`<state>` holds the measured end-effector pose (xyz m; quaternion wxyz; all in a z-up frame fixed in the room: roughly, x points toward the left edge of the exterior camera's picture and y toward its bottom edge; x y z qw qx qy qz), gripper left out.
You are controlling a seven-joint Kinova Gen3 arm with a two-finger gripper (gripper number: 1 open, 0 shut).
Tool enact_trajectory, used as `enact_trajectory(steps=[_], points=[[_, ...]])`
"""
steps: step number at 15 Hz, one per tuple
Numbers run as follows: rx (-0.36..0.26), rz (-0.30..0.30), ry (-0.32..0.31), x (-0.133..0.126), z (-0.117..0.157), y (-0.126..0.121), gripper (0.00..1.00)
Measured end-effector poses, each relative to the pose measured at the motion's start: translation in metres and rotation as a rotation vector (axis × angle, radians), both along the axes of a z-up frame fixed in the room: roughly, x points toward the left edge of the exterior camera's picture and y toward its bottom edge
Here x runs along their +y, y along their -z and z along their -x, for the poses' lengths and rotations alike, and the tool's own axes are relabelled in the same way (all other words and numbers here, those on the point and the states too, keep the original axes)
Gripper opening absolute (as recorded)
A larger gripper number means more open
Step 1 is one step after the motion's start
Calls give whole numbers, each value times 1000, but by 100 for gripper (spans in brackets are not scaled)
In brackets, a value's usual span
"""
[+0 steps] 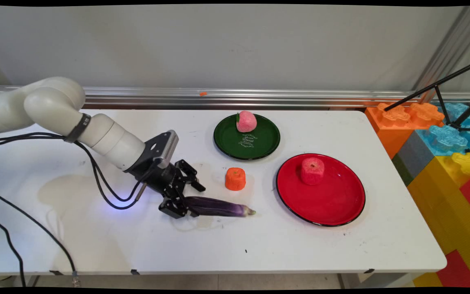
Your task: Place the picked object on the table
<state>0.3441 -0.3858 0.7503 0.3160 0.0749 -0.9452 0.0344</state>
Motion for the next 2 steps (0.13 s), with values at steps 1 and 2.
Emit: enact_trajectory(steps=[1, 2], points=[[3, -2, -1, -1, 0, -1, 100], [5, -4, -4, -1, 0, -3, 100]])
